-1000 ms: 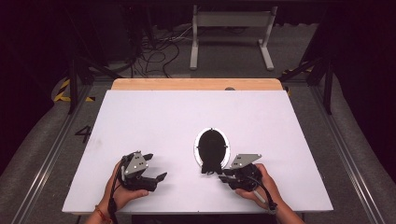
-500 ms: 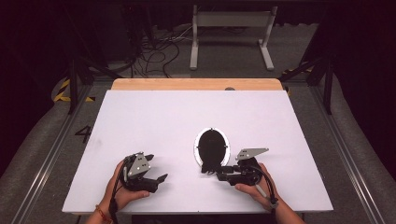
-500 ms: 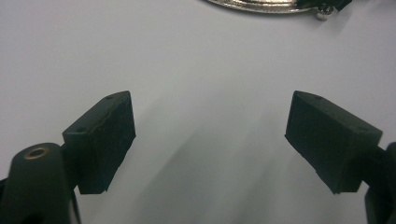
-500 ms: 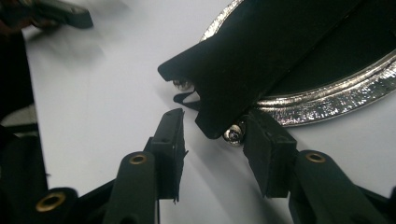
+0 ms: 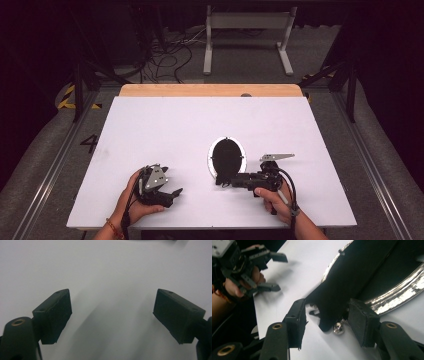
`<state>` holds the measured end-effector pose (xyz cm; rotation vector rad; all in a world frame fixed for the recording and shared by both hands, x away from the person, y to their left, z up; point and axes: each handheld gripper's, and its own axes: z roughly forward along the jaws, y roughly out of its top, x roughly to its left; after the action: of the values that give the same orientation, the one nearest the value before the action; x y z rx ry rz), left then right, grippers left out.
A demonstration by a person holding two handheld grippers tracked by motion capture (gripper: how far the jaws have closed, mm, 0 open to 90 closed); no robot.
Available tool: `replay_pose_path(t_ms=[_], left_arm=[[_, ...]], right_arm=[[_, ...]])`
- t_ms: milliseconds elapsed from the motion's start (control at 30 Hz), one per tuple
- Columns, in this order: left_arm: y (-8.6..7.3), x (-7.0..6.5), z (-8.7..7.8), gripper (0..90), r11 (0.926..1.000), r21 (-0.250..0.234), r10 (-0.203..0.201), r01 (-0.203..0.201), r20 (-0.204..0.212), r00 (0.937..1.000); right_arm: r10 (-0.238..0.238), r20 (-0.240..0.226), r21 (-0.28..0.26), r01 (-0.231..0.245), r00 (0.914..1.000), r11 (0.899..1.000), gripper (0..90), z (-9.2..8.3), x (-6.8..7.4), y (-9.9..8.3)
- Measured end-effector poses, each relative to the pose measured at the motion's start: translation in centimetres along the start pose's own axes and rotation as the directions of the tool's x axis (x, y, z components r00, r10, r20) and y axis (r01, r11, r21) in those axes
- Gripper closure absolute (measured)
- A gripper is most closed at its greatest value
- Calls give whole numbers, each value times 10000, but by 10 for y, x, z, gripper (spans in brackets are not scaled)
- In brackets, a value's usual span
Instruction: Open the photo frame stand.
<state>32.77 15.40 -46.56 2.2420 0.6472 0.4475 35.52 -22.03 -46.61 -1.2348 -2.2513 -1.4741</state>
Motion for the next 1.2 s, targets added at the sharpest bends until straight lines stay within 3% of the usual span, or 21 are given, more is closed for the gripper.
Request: replay_pose_path(t_ms=[33, 100, 167, 267, 333, 500, 633, 767, 900, 1033, 1200], left_arm=[[1, -1, 1, 158, 10000, 37, 3, -3, 4, 10000], [5, -2, 4, 158, 9999, 28, 103, -103, 70, 9999], [9, -3, 6, 157, 9998, 61, 193, -194, 60, 9998], [12, -6, 7, 156, 9996, -9, 286, -286, 170, 9994], [12, -8, 6, 156, 9994, 35, 341, -342, 249, 9991], [10, -8, 5, 156, 9992, 88, 390, -392, 224, 9990], [10, -7, 6, 154, 9995, 51, 321, -323, 261, 9991], [14, -5, 10, 154, 9999, 52, 139, -141, 371, 9992], [20, -3, 14, 155, 10000, 42, 8, -10, 469, 9989], [26, -5, 18, 156, 9997, 181, 155, -166, 595, 9981], [28, -6, 20, 155, 9990, 274, 333, -352, 656, 9973]], right_arm=[[83, 217, -60, -82, 9997, 9999, 515, 0, 0, 1], [359, 41, -353, -358, 9993, 9987, 525, 2, -1, 1], [666, 147, -431, -659, 9977, 9969, 535, 4, -3, 1], [621, 552, -262, -607, 9965, 9978, 487, -1, 1, 1], [709, 539, -149, -702, 9960, 9974, 486, -4, 0, 0], [734, 193, 395, -741, 9971, 9965, 514, -1, 0, -6], [557, 156, 291, -561, 9983, 9980, 483, 2, 4, -3], [669, -14, -154, -669, 9978, 9976, 467, 1, 3, 1], [926, -108, -125, -927, 9956, 9956, 454, 1, 3, 2], [1458, -247, 267, -1451, 9890, 9891, 459, 2, 0, -3], [1394, -266, 395, -1383, 9899, 9896, 438, 1, 0, -6]])
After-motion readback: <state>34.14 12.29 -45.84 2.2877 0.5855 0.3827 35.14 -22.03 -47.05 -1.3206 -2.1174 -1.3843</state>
